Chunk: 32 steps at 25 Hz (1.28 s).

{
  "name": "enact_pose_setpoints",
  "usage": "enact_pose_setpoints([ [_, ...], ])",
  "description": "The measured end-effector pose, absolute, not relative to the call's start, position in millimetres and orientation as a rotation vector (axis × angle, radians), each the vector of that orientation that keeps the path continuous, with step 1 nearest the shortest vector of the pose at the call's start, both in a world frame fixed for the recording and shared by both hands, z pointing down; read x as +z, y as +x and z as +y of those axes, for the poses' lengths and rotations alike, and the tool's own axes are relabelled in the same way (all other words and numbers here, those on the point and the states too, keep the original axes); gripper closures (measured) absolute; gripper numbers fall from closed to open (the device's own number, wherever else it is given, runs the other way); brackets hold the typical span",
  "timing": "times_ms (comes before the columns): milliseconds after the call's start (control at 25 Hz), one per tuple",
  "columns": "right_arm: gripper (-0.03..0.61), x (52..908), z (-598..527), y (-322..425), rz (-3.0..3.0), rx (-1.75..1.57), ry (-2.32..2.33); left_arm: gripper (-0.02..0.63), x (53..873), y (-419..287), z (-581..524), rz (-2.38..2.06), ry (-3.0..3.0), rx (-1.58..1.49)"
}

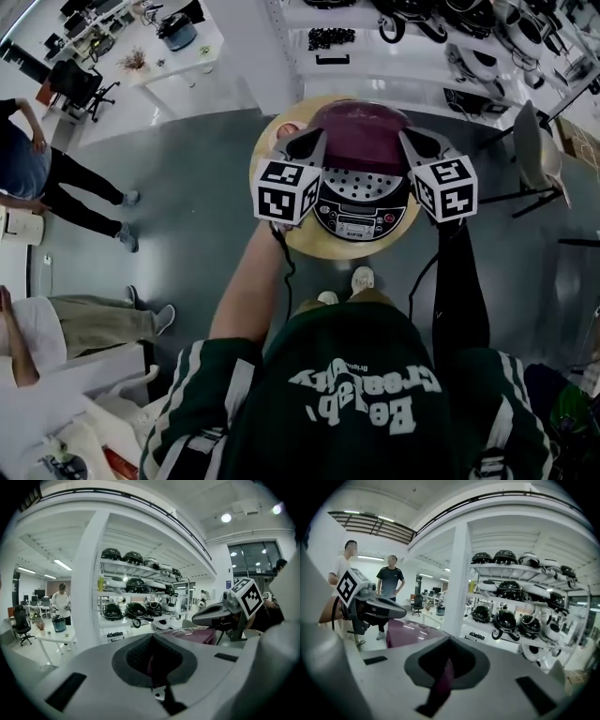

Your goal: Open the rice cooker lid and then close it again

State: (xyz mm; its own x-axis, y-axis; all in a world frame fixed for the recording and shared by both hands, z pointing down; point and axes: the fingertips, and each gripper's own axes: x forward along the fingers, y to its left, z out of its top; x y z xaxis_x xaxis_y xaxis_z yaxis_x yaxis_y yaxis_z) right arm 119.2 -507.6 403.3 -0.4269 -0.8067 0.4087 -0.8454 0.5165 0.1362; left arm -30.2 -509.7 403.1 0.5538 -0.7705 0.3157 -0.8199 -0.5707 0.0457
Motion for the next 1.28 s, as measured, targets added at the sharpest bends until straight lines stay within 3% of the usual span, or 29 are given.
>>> enact_pose_setpoints([
  [320,0.575,464.1,-479.9,115.1,-2.273,0.185,1.344,0.618,466.8,-30.6,-480.1,-1.256,2.539,0.469],
  [520,0.575,510.4,-469.7,115.0,-2.256,0.301,1.390,0.618,520.9,-27.3,-469.2,-1.223,2.531,0.689],
  [1280,0.575,516.0,-468.1,118.6,-2.312,0.388,1.450,0.618,523.6,-31.5,-468.8,-1.301,2.448,0.441],
])
